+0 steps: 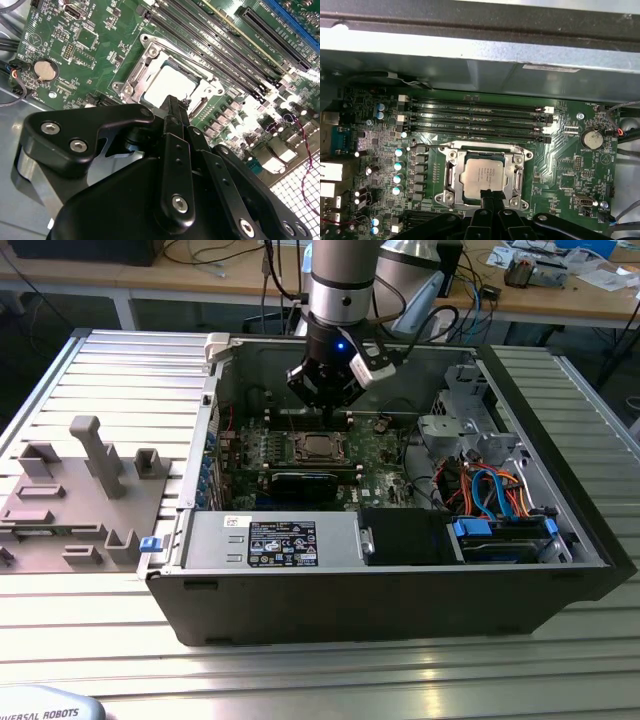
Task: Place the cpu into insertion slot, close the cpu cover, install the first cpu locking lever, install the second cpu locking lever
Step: 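Install the first cpu locking lever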
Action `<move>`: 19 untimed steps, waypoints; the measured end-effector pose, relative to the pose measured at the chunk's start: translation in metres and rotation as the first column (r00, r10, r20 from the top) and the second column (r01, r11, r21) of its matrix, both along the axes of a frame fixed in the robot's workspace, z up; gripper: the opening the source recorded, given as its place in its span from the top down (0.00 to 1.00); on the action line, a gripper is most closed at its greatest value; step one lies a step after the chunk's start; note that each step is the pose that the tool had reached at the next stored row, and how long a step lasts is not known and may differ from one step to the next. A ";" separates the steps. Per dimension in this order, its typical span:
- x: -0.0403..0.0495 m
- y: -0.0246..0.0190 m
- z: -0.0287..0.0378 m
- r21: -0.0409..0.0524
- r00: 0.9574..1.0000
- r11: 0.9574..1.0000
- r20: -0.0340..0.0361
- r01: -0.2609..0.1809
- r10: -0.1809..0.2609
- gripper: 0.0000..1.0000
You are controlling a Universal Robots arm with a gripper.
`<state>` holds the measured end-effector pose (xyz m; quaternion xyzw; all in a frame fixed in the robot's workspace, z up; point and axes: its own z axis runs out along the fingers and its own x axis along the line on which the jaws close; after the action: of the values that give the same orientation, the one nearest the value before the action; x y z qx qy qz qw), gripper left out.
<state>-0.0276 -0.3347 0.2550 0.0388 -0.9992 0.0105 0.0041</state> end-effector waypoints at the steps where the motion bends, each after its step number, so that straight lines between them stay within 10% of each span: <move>1: -0.0004 0.0000 0.0000 0.000 1.000 1.000 0.000 0.000 0.000 0.89; 19: -0.0083 0.0000 -0.0009 0.000 1.000 1.000 0.000 0.000 0.000 0.89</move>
<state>-0.0358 -0.3347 0.2542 0.0388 -0.9992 0.0104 0.0040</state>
